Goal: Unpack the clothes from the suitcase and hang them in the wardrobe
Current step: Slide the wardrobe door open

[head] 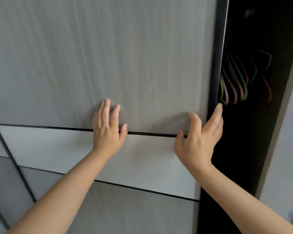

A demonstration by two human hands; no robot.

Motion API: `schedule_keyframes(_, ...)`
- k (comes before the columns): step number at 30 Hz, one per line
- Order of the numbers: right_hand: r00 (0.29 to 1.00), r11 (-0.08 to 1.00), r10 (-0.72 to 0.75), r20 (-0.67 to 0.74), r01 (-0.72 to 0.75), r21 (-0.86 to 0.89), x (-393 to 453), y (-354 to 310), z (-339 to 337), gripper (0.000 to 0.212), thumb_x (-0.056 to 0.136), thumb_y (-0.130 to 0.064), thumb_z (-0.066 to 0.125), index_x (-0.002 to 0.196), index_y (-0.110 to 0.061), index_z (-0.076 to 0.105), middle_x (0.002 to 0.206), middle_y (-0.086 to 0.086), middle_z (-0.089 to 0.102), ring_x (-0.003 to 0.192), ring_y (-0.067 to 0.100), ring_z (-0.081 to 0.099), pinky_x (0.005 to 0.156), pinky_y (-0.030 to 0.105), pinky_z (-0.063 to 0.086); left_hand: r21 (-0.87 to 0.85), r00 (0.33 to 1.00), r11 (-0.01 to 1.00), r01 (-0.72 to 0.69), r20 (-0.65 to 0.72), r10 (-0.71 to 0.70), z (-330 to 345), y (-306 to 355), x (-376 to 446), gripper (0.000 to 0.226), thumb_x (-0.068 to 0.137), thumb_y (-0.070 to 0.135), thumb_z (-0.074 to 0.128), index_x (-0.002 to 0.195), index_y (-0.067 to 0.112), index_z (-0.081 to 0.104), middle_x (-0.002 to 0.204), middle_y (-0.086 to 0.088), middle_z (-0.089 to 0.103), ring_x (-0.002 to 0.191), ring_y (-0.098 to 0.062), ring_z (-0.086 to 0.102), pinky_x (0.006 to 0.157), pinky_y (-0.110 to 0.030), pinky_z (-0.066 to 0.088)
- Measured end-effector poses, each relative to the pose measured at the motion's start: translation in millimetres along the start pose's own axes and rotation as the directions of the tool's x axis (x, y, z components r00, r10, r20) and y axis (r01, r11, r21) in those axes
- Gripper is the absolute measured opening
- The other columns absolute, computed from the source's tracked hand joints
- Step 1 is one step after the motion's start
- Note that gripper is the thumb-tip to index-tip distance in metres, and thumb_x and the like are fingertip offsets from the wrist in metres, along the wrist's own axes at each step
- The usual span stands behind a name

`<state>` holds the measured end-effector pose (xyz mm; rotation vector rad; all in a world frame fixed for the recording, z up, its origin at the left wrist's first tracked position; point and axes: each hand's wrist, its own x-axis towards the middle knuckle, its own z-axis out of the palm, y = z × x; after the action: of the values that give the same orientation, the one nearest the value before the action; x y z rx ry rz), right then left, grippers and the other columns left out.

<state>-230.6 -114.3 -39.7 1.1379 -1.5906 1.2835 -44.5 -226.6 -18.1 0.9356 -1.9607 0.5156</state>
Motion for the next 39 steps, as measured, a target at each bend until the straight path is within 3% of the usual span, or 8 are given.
schedule_keyframes(7, 0.996, 0.967, -0.047, -0.082, 0.066, 0.245, -5, -43, 32, 0.037, 0.077, -0.004, 0.045, 0.114, -0.004, 0.04, 0.131, 0.032, 0.032, 0.112, 0.034, 0.032, 0.095, 0.036, 0.032, 0.077, 0.974, 0.997, 0.015, 0.223, -0.032, -29, -74, 0, 0.055, 0.08, 0.028, 0.044, 0.127, -0.001, 0.04, 0.132, -0.037, 0.04, 0.12, -0.05, 0.041, 0.095, -0.055, 0.039)
schedule_keyframes(10, 0.995, 0.936, -0.072, -0.07, 0.092, 0.34, -5, -60, 45, 0.027, 0.079, -0.008, 0.044, 0.107, -0.005, 0.043, 0.118, 0.036, 0.049, 0.111, 0.028, 0.039, 0.099, 0.02, 0.029, 0.09, 0.951, 0.992, 0.087, 0.288, -0.109, -45, -106, 2, 0.065, 0.087, 0.025, 0.057, 0.143, 0.007, 0.028, 0.152, -0.022, 0.009, 0.14, -0.039, 0.013, 0.113, -0.043, 0.018)
schedule_keyframes(13, 0.998, 0.893, -0.063, 0.014, 0.05, 0.446, 0, -79, 57, 0.029, 0.079, -0.017, 0.045, 0.106, -0.007, 0.046, 0.109, 0.026, 0.059, 0.103, 0.022, 0.05, 0.087, 0.028, 0.042, 0.06, 0.913, 0.986, 0.157, 0.372, -0.168, -57, -135, 3, 0.072, 0.088, 0.033, 0.056, 0.146, 0.019, 0.016, 0.155, -0.007, -0.01, 0.143, -0.024, 0.002, 0.113, -0.03, 0.009)
schedule_keyframes(21, 0.963, 0.844, -0.122, 0.241, -0.027, 0.536, 35, -144, 90, 0.046, 0.083, 0.004, 0.058, 0.127, 0.007, 0.046, 0.083, 0.004, 0.058, 0.071, 0.015, 0.053, 0.068, 0.026, 0.042, -0.113, 0.831, 0.905, 0.41, 0.456, -0.32, -77, -184, 12, 0.058, 0.089, 0.037, 0.053, 0.141, 0.029, 0.028, 0.156, 0.003, -0.005, 0.142, -0.02, 0.016, 0.112, -0.03, 0.018)
schedule_keyframes(29, 0.904, 0.68, -0.428, 0.01, 0.314, 0.663, 56, -203, 177, 0.034, 0.082, -0.01, 0.046, 0.103, 0.012, 0.063, 0.055, 0.011, 0.055, 0.061, 0.017, 0.043, 0.055, 0.016, 0.04, -0.185, 0.866, 0.871, 0.455, 0.32, -0.384, -57, -233, 7, 0.046, 0.09, 0.038, 0.051, 0.132, 0.022, 0.04, 0.155, -0.001, 0.003, 0.142, -0.016, 0.013, 0.113, -0.032, 0.024)
schedule_keyframes(32, 0.899, 0.594, -0.426, -0.098, 0.359, 0.72, 68, -234, 204, 0.026, 0.083, -0.008, 0.049, 0.089, 0.01, 0.067, 0.075, 0.013, 0.066, 0.075, 0.012, 0.054, 0.078, 0.005, 0.04, -0.226, 0.883, 0.857, 0.462, 0.211, -0.42, -60, -254, 20, 0.039, 0.094, 0.03, 0.044, 0.13, 0.017, 0.044, 0.15, -0.004, 0.019, 0.139, -0.011, 0.017, 0.106, -0.018, 0.019)
schedule_keyframes(35, 0.92, 0.515, -0.385, -0.066, 0.274, 0.812, 87, -274, 231, 0.037, 0.086, -0.014, 0.047, 0.109, 0.013, 0.058, 0.106, 0.012, 0.06, 0.102, 0.016, 0.051, 0.097, 0.001, 0.029, -0.227, 0.883, 0.853, 0.47, 0.145, -0.447, -64, -273, 34, 0.041, 0.097, 0.033, 0.035, 0.132, 0.014, 0.042, 0.141, -0.002, 0.031, 0.133, -0.01, 0.026, 0.1, -0.011, 0.015)
schedule_keyframes(39, 0.879, 0.368, -0.476, -0.001, 0.2, 0.908, 107, -327, 265, 0.055, 0.09, -0.025, 0.033, 0.131, 0.011, 0.039, 0.134, 0.024, 0.045, 0.127, 0.024, 0.039, 0.112, 0.022, 0.024, -0.247, 0.84, 0.803, 0.542, 0.174, -0.514, -66, -292, 39, 0.045, 0.095, 0.037, 0.033, 0.135, 0.018, 0.036, 0.129, 0.008, 0.031, 0.124, -0.002, 0.028, 0.101, -0.013, 0.016)
